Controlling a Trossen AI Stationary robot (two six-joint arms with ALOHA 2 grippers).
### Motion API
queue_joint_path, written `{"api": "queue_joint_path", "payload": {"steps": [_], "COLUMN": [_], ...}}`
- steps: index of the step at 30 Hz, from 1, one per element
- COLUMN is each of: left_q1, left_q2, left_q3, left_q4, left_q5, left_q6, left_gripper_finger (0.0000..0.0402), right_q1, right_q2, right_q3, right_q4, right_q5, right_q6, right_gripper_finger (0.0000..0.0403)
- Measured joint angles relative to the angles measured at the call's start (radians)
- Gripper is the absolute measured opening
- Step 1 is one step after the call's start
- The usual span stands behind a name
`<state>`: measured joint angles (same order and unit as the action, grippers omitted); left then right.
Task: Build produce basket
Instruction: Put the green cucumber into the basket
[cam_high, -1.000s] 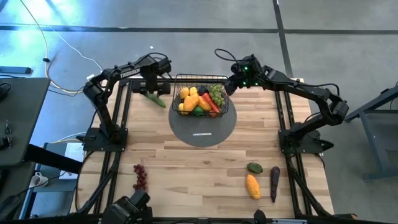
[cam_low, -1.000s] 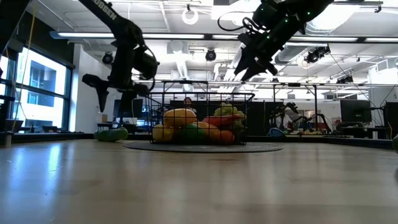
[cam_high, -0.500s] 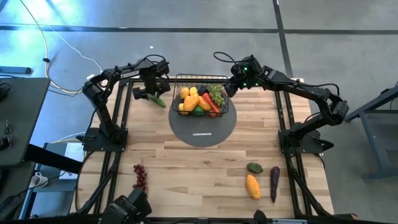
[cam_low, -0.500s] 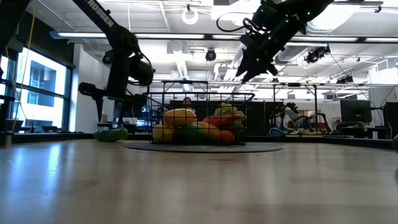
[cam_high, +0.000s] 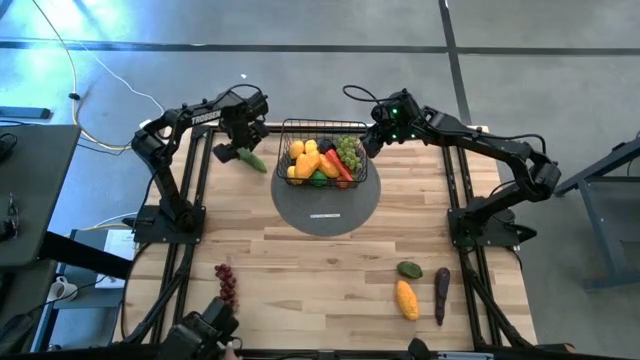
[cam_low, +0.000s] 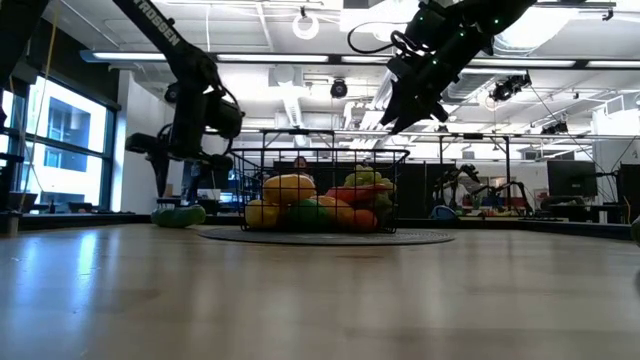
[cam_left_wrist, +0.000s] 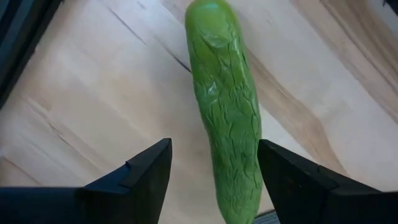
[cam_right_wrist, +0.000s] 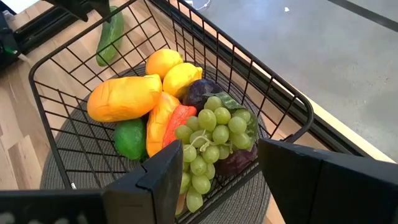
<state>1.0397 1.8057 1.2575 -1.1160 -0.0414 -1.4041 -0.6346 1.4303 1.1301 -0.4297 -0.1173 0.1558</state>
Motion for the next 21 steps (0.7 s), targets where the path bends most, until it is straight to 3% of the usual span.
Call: {"api": "queue_joint_path", "payload": {"steps": [21], "left_q1": [-0.066], "left_q2": [0.000], "left_q3": [-0.028], "left_q4": [0.022], "left_q5": [-0.094], "left_q6": [-0.218], "left_gripper_finger": [0.0227], "right_q1": [0.000], "right_q2": [0.000], "right_q3": [0.000], "right_q4": [-0.022], "right_q5": [0.000], "right_q6": [0.000], "right_gripper_finger": [0.0190]}}
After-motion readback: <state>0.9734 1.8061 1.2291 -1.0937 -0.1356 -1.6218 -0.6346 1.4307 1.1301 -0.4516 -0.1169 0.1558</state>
